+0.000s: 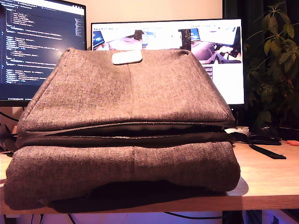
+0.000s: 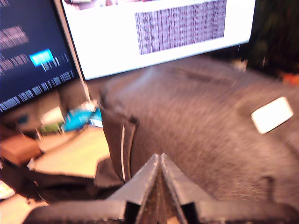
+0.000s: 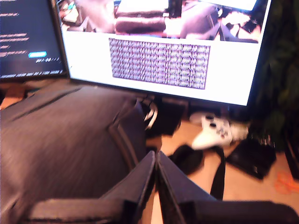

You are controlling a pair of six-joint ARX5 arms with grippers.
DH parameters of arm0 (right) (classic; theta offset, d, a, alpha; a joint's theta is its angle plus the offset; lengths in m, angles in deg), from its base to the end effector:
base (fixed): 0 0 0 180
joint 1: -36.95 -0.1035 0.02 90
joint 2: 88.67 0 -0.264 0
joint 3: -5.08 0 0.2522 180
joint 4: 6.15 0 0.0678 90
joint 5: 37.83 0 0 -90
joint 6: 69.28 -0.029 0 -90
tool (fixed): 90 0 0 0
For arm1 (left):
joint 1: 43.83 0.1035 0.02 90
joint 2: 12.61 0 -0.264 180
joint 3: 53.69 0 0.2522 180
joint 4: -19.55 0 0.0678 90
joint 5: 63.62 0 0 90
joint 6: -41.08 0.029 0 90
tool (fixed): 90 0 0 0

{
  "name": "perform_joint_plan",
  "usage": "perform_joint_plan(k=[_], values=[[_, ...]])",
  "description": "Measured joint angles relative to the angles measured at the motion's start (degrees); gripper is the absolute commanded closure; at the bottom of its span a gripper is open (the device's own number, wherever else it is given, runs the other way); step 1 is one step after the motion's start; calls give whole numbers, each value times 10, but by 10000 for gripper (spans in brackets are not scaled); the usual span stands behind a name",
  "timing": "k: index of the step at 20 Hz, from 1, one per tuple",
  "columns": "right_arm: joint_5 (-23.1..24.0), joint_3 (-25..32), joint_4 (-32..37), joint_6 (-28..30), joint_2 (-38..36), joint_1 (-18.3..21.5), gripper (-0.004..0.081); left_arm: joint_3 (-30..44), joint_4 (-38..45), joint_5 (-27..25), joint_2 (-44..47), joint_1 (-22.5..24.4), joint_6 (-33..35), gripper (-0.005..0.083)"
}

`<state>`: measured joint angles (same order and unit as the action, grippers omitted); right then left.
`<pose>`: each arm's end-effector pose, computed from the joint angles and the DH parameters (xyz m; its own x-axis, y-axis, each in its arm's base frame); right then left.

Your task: Pack the pair of socks inside the grey Google backpack

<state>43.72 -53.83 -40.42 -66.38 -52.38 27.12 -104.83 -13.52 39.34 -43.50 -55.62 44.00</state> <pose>0.1318 0.0272 0.3373 0.9295 0.3102 -0.1997 -0.3203 0.9471 -0.0199 0.1198 -0.0316 0.3050 0.8844 -0.4137 -0.2162 0.4237 0.9058 0.0000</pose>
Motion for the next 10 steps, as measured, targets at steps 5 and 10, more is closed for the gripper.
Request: perform_joint_plan(k=[5, 10], values=[[0, 0, -76, 0, 3, 0, 780, 0, -61, 0, 23, 0, -9, 794], [0, 0, -139, 0, 8, 0, 780, 0, -116, 0, 22, 0, -9, 794]])
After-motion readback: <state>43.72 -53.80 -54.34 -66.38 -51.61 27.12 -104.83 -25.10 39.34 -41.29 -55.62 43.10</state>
